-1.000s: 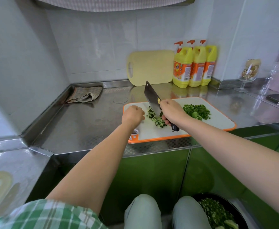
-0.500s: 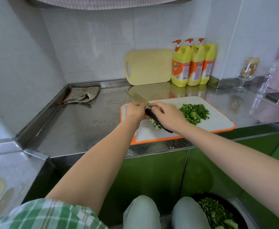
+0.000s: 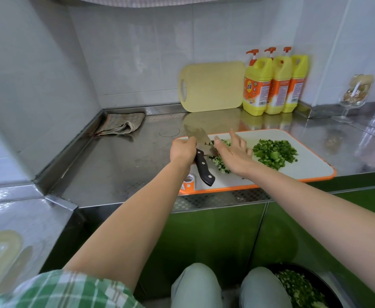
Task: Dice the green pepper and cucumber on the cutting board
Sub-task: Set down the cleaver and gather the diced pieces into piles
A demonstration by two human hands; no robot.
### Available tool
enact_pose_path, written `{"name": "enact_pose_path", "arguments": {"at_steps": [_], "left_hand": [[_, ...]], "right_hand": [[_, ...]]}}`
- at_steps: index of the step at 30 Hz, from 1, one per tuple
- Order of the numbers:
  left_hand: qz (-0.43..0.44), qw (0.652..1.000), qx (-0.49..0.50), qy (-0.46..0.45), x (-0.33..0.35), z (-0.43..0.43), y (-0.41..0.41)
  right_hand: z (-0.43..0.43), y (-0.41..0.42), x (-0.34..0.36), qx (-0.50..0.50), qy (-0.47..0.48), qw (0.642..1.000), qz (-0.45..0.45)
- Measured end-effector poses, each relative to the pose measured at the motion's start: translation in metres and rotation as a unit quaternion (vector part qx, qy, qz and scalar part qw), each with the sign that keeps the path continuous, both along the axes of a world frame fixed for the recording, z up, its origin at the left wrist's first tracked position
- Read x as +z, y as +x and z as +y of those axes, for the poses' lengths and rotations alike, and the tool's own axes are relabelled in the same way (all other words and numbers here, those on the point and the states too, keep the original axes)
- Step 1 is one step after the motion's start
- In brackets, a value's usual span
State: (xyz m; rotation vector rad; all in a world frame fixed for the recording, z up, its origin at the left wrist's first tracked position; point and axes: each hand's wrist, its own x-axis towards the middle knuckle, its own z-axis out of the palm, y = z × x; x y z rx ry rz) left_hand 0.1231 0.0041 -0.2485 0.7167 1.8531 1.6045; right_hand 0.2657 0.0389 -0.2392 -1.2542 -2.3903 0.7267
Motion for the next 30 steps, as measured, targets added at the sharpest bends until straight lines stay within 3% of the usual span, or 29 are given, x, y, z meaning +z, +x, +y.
{"name": "enact_pose_path", "arguments": {"at_steps": [4,8,13,18,22,30], "left_hand": [[-0.004,1.000,-0.017,-0.002,0.000,-0.001,-0.001],[0.000,1.000,-0.011,-0.012,0.004,-0.008,0.004],[-0.009,1.000,-0.010,0.002,0.009,-0.015,0.008],[-0.006,1.000,0.003,0.005,0.007,-0.016,-0.008],[0.024,0.997,0.065,-0.038,-0.016,-0.008,-0.059],[0.127,0.975,0.102,-0.150,0.000,-0.074,-0.076]], "right_hand": [[0.010,-0.016,-0.013,0.066,0.052,0.996,-0.016],[0.014,-0.017,-0.015,-0.004,0.040,0.998,-0.042],[0.013,-0.022,-0.011,0.026,0.072,0.996,-0.053],[0.020,-0.021,-0.013,-0.034,0.075,0.993,-0.080],[0.011,-0.028,-0.012,0.003,0.071,0.995,-0.072],[-0.015,-0.054,-0.018,0.064,0.069,0.991,-0.096]]}}
